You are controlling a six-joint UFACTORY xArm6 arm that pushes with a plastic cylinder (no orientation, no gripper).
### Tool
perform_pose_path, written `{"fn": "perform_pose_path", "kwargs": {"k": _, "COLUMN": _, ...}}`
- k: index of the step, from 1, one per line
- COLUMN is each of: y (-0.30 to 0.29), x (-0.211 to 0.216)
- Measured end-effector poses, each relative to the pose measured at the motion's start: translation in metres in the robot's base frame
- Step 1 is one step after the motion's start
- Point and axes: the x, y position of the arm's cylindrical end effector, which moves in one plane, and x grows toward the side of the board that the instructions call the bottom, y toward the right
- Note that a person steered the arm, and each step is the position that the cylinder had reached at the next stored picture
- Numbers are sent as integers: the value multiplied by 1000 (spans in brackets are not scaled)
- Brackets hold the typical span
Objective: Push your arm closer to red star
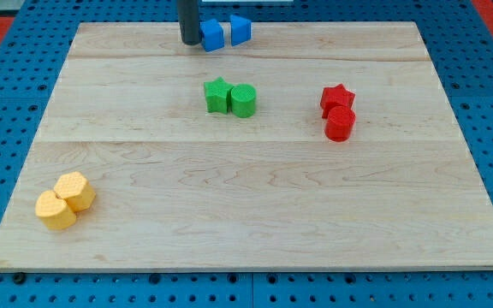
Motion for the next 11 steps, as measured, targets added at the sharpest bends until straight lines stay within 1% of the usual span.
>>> {"fn": "perform_pose_path", "kwargs": {"k": 1, "y": 0, "x": -20}}
{"fn": "perform_pose_path", "kwargs": {"k": 2, "y": -15, "x": -18}}
{"fn": "perform_pose_path", "kwargs": {"k": 3, "y": -43, "x": -18}}
{"fn": "perform_pose_path", "kwargs": {"k": 5, "y": -45, "x": -18}}
{"fn": "perform_pose_path", "kwargs": {"k": 6, "y": -58, "x": -17}}
{"fn": "perform_pose_path", "kwargs": {"k": 7, "y": -71, "x": 10}}
{"fn": "perform_pose_path", "kwargs": {"k": 8, "y": -47, "x": 30}}
{"fn": "perform_pose_path", "kwargs": {"k": 9, "y": -23, "x": 30}}
{"fn": "perform_pose_path", "kwargs": {"k": 11, "y": -17, "x": 31}}
